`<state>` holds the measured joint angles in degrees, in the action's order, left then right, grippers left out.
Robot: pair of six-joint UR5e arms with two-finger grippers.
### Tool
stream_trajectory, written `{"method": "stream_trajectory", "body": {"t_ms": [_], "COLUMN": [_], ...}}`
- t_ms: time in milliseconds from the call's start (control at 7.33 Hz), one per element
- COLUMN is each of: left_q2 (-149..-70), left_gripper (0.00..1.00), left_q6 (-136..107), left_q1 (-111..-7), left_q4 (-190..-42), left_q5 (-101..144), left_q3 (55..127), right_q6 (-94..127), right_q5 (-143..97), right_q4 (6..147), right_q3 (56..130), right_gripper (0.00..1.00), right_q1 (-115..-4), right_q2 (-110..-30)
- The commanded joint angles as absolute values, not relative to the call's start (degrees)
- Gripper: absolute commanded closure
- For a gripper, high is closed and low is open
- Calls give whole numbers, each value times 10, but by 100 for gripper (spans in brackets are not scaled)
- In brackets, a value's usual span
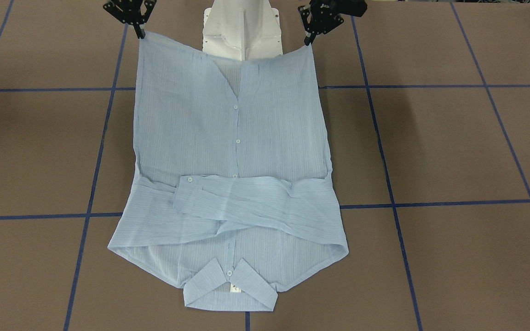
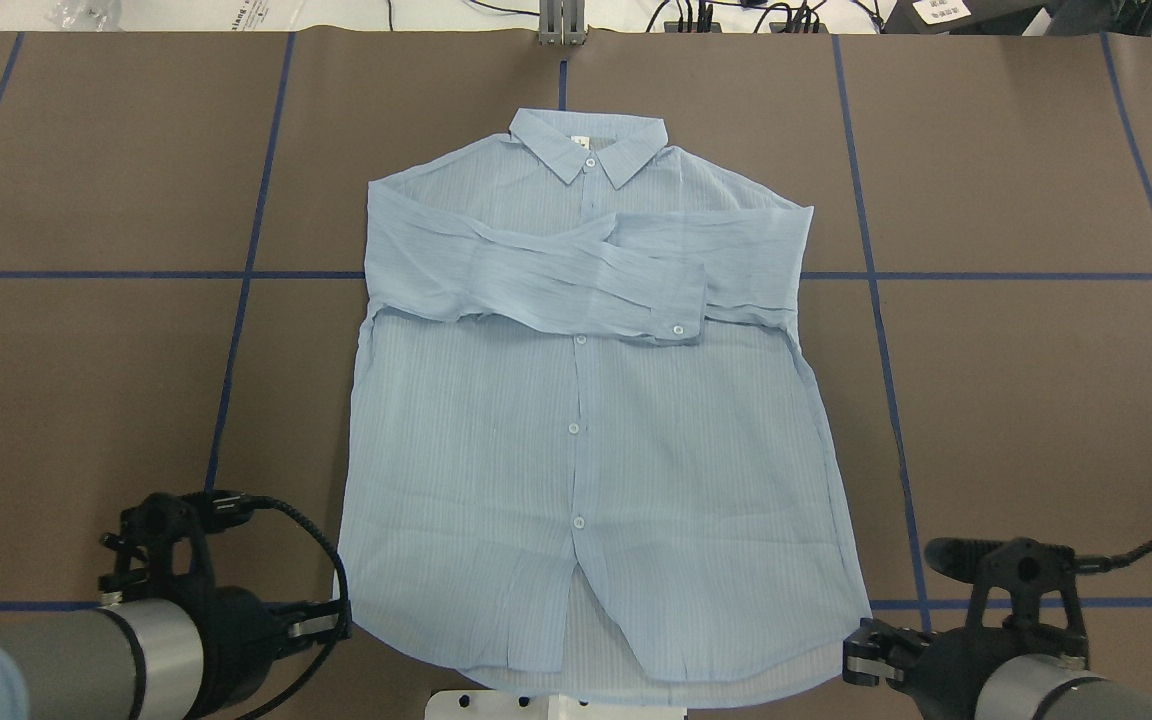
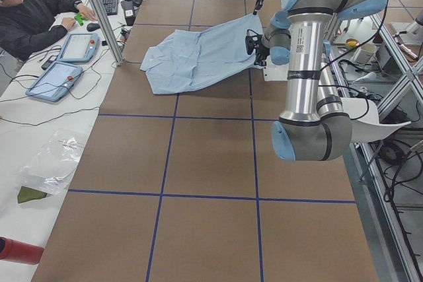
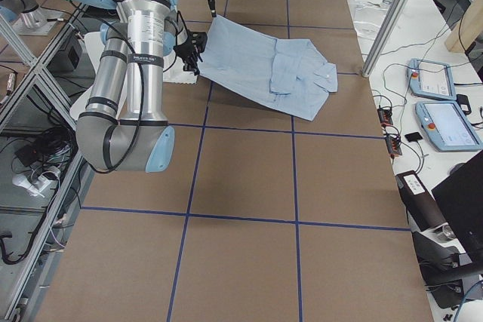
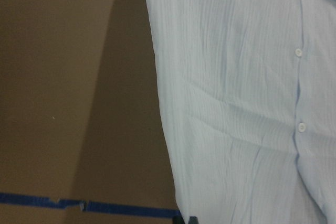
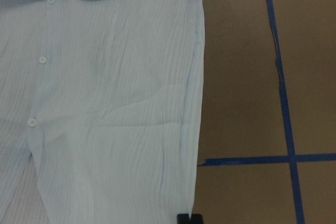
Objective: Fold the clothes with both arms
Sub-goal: 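Lift the hem with both grippers and carry it toward the collar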
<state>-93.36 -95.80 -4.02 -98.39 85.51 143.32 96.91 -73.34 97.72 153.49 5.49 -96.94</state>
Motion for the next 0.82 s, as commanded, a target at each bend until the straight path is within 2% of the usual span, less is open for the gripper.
{"method": "stream_trajectory", "body": {"t_ms": [0, 273, 545, 682], "left_q2": [-951, -1022, -1104, -1114], "left_gripper": [100, 100, 100, 100], "left_q6": [-957, -913, -859, -847], "left_q1": [-66, -142, -230, -268], "left_q4": [-906, -897, -897, -898], "left_q5": [908, 907, 905, 905], "left_q3": [1504, 1422, 1316, 1291], "right_q6": [969, 965, 962, 962], "right_q5": [-750, -749, -747, -746], "right_q4": [1027, 1040, 1041, 1041], "right_q3": [1588, 1558, 1474, 1455], "right_gripper": [100, 100, 100, 100], "right_q1": [36, -26, -108, -150], "right_q2": [-954, -918, -815, -785]}}
